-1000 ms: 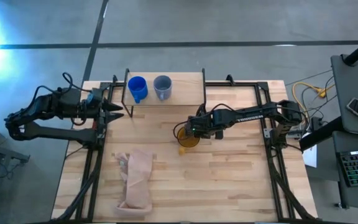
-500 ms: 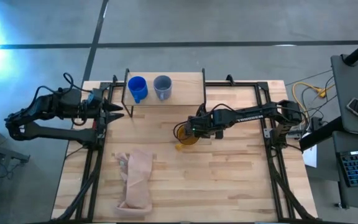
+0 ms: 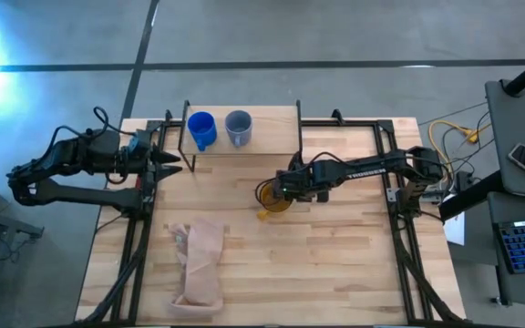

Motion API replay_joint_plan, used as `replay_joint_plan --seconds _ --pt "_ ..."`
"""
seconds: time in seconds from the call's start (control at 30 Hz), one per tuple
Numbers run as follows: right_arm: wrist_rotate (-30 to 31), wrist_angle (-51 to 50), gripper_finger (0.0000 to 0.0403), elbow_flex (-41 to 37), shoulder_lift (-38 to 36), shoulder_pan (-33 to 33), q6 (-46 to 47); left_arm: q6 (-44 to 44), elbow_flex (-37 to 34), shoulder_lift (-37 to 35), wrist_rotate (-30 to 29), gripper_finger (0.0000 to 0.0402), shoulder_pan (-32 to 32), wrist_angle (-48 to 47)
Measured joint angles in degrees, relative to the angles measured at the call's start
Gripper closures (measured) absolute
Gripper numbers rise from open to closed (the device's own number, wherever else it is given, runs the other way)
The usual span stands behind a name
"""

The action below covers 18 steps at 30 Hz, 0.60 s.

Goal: Stack small to large cups/mugs on shelf
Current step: Put the yellow mug on the shelf

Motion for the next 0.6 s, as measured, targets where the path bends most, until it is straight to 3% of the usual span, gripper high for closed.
replay_joint_plan --seconds 0.33,0.6 --pt "-0.09 5.04 0.0284 -3.35 0.02 0.00 1.68 -0.03 -0.17 -0.01 0.02 0.0256 0.00 -0.02" --pt "0.18 5.47 0.0332 -3.87 0.00 -0.28 1.44 -0.02 -0.26 0.10 0.02 0.0256 -0.01 0.00"
